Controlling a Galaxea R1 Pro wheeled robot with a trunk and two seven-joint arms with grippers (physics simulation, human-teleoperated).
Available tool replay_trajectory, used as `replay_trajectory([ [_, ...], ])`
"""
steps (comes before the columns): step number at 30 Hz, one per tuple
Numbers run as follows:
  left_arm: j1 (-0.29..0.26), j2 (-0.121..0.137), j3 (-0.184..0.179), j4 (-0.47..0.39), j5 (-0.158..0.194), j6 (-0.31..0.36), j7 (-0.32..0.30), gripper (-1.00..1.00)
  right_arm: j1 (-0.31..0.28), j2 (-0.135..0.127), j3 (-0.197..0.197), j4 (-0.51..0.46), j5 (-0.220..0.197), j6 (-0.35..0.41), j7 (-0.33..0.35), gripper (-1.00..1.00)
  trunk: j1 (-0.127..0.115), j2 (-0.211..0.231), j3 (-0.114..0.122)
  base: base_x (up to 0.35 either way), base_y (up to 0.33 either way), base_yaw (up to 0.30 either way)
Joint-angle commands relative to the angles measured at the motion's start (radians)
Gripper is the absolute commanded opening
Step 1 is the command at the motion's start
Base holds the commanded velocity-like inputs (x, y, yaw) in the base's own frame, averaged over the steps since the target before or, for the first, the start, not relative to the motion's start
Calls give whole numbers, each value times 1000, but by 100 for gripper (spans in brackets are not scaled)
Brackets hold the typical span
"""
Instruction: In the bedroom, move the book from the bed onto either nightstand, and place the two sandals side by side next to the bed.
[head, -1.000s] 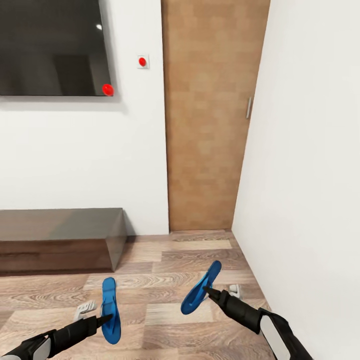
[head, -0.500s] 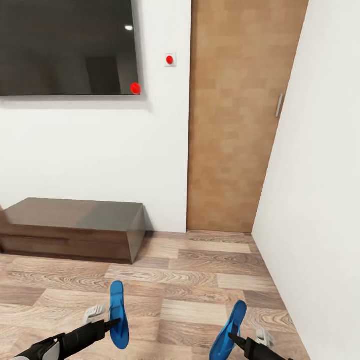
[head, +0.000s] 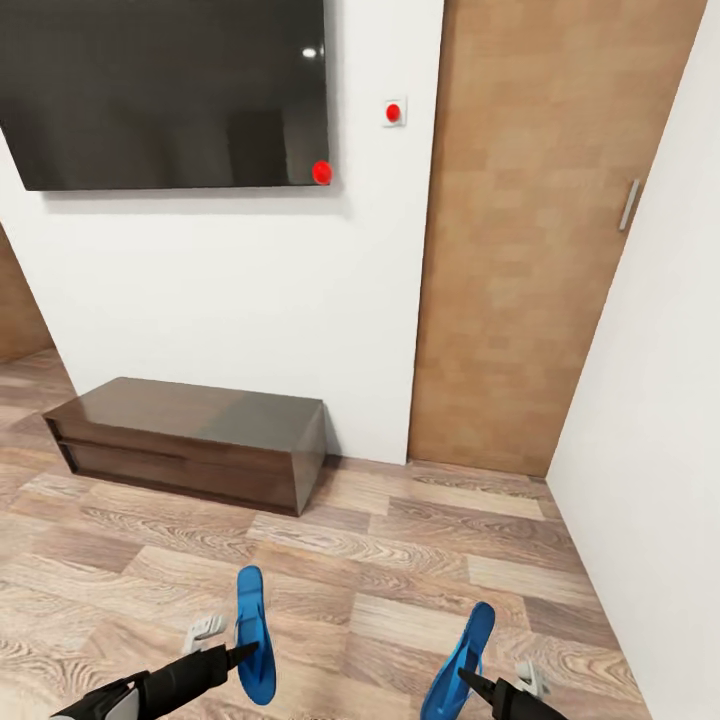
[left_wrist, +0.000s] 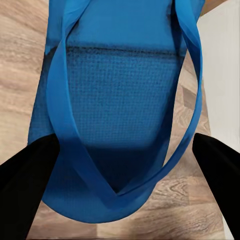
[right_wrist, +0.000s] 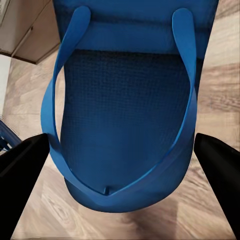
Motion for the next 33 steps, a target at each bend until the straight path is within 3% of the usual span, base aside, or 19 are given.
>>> replay_trajectory([
  [1, 2, -1, -4, 1, 10, 2, -3, -100, 0, 0, -4, 0, -5, 10, 3, -100, 0, 0, -2, 0, 0, 265],
  [15, 3, -1, -4, 2, 11, 4, -4, -100, 0, 0, -4, -2, -1, 9, -3, -100, 0, 0, -8, 0, 0, 274],
  [26, 3, -1, -4, 2, 11, 4, -4, -100, 0, 1, -3, -2, 0, 8, -3, -100, 0, 0, -8, 0, 0, 57],
  [33, 3, -8, -4, 2, 11, 4, -3, -100, 0, 3, -3, -2, 1, 8, -3, -100, 0, 0, -9, 0, 0, 217],
])
